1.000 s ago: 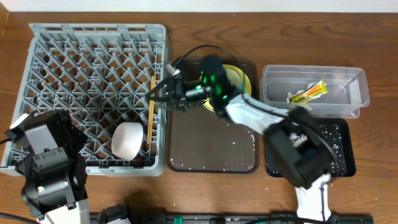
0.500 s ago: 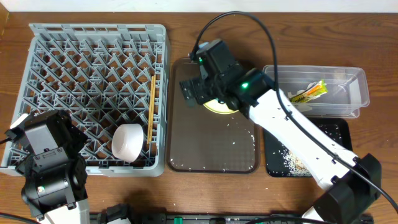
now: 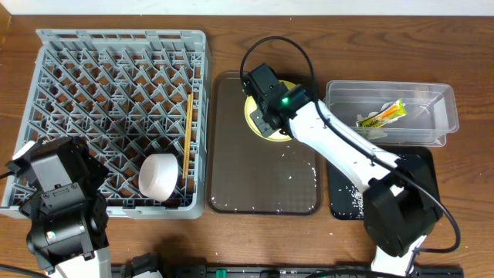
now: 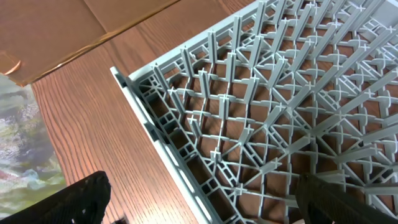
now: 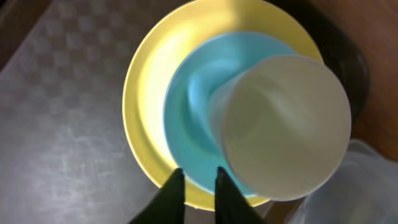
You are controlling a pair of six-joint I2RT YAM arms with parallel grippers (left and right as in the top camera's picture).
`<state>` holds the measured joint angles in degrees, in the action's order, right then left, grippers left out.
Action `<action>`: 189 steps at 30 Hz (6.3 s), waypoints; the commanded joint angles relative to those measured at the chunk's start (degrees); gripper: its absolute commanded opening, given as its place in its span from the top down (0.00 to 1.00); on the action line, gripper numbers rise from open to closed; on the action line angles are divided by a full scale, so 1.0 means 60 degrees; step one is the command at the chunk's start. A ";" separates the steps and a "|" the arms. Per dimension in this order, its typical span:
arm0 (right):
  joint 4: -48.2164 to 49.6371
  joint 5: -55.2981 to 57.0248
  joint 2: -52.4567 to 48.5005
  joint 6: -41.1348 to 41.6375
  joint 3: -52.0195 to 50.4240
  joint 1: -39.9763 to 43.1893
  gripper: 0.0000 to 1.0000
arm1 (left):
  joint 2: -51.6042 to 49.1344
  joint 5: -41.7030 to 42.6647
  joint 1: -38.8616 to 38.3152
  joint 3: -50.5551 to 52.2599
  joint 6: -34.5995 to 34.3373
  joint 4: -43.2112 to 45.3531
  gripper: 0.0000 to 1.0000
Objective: Sort waste into correct bins and load items into the dishwasher
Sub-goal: 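Reach the right gripper to the blue cup on the yellow plate and grasp it, then carry the blue cup with the right gripper and set it in the dish rack, then move the right gripper down to the yellow plate rim to grasp it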
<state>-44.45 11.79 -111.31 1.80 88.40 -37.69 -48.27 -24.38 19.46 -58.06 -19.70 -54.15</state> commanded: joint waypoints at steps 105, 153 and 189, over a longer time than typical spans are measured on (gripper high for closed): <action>0.4943 -1.0677 -0.3319 0.2295 0.2186 -0.0761 0.99 | 0.0007 -0.0124 0.0040 -0.0164 -0.0095 -0.0040 0.04; -0.1246 0.0324 -0.1111 0.0397 0.2149 -0.0138 0.48 | 0.0007 -0.0124 0.0040 -0.0164 -0.0095 -0.0040 0.04; -0.1512 0.0328 -0.2018 0.0390 0.1534 0.0219 0.99 | 0.0004 -0.0124 0.0040 -0.0164 -0.0095 -0.0040 0.04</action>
<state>-53.65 13.34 -125.21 4.05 97.65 -36.64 -48.27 -24.38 19.46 -58.06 -19.70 -54.17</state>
